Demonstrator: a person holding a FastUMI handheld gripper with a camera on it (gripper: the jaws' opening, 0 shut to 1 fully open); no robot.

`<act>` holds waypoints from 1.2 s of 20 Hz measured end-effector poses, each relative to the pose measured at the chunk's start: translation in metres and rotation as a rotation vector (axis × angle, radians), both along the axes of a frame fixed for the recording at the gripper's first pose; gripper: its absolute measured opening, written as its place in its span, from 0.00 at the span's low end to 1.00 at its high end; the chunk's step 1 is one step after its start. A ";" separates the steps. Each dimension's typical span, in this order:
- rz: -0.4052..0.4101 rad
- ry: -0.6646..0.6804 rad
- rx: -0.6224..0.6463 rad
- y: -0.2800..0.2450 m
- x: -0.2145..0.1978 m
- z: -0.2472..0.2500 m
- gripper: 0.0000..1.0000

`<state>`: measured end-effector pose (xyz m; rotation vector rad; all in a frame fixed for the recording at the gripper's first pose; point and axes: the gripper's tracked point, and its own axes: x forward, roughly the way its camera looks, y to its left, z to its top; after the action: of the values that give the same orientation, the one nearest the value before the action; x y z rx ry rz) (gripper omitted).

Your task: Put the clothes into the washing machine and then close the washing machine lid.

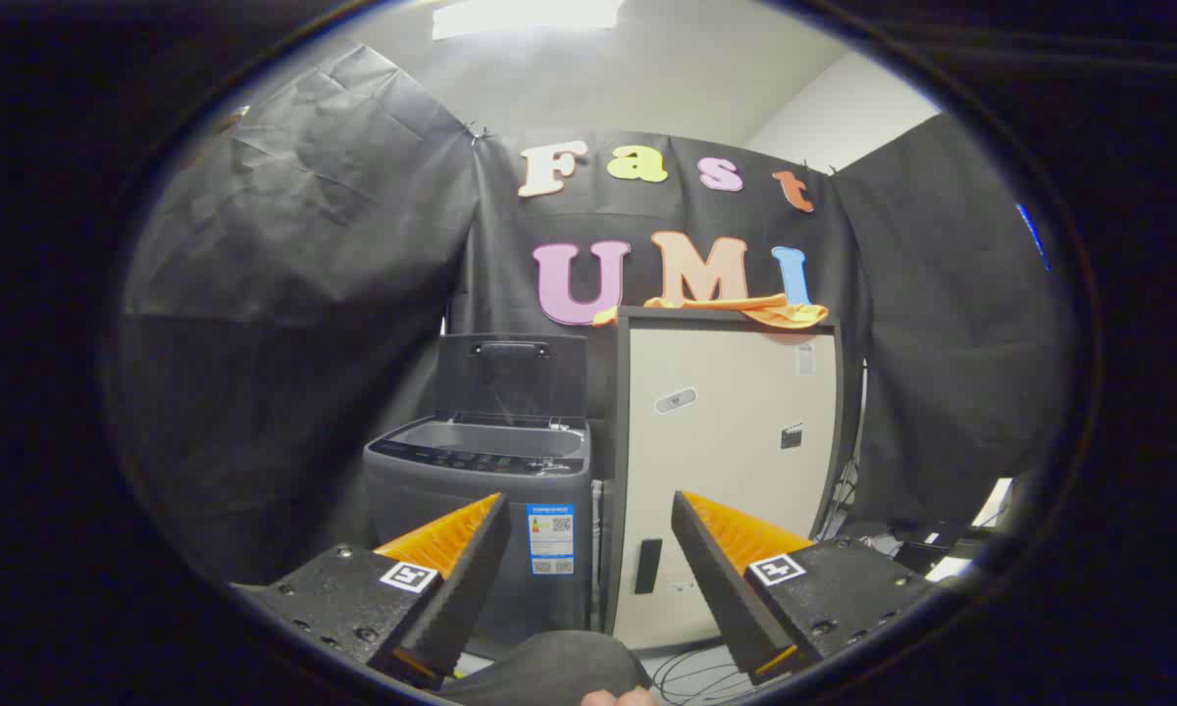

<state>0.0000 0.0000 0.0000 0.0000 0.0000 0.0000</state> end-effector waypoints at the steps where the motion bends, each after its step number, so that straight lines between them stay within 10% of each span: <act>1: -0.001 0.003 -0.001 0.000 0.000 0.000 0.99; 24: 0.004 0.002 -0.020 0.002 0.003 -0.002 0.99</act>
<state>0.0027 0.0024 -0.0017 -0.0197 0.0018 0.0039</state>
